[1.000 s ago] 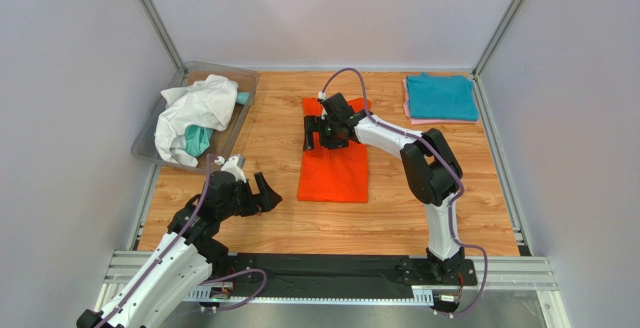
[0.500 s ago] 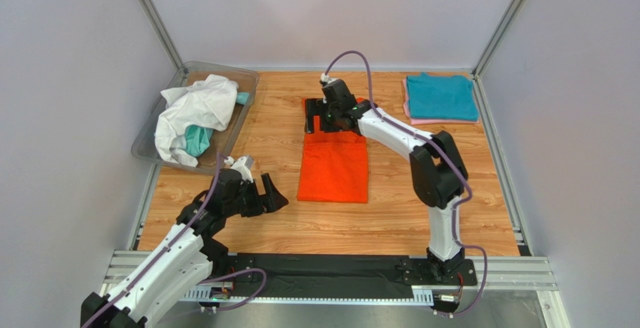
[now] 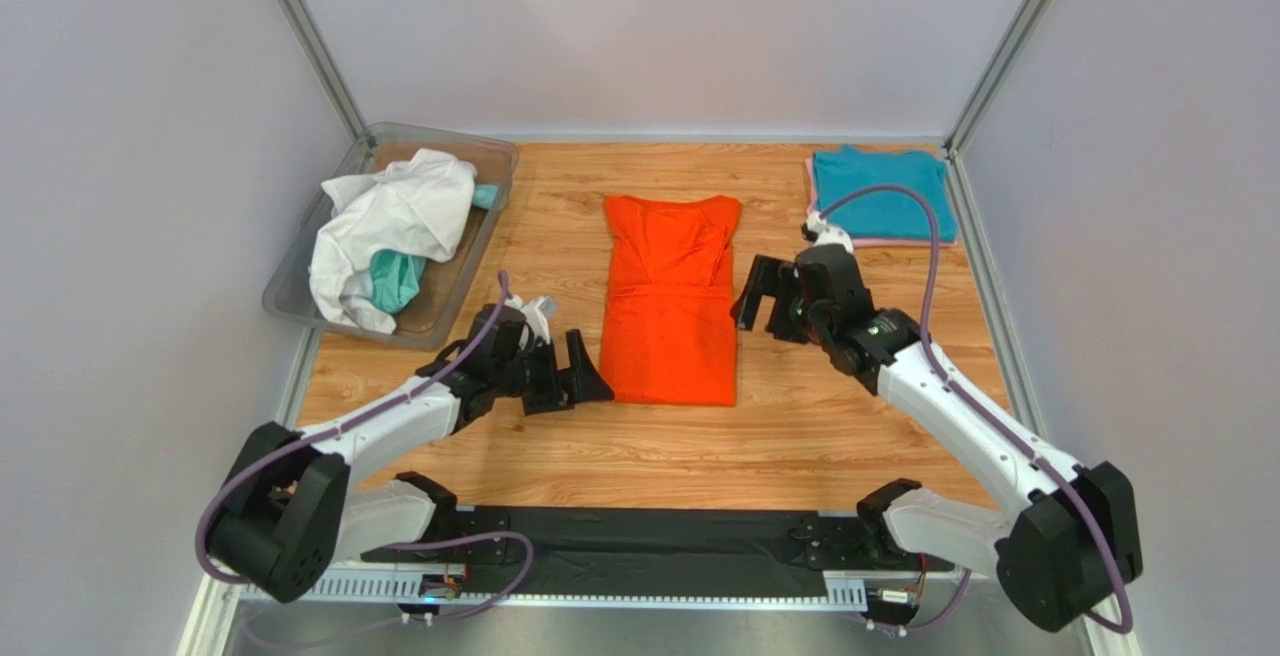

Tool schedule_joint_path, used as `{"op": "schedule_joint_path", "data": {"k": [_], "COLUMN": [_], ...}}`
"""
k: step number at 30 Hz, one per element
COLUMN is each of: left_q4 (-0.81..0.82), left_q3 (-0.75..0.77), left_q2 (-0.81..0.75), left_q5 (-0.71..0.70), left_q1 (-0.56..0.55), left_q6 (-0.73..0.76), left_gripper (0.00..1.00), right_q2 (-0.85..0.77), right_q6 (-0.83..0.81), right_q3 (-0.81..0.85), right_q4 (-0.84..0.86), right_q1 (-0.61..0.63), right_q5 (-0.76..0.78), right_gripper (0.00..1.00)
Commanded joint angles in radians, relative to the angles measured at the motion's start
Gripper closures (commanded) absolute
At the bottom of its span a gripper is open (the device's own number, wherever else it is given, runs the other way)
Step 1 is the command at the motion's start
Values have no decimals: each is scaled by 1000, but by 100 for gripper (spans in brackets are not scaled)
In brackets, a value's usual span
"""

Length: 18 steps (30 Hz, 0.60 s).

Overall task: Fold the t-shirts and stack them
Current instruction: Fold the tshirt

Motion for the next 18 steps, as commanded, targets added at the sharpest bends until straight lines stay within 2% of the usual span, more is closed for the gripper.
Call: {"op": "schedule_joint_path", "data": {"k": [1,8,10,14,18], "left_q4": [110,111,120,143,180], "left_q3": [61,70,70,79,76], "left_q2": [61,153,185,254,297], "left_q5": [35,32,24,7,-5], "left_q1": [3,3,3,3,3], "left_q6": [39,51,60,57,45], "left_gripper": [3,21,33,35,43], "right_q2": [-89,-126,-111,-79,-51], "right_q6": [40,75,72,72,66], "right_q3": [-82,-167,-165,-161,-168], "right_q4": [-25,-53,-52,-50,-41], "right_q1": [5,0,0,-1,-1], "right_q5": [-29,-39,-47,-64,-76], "right_gripper": [0,0,0,0,0]}}
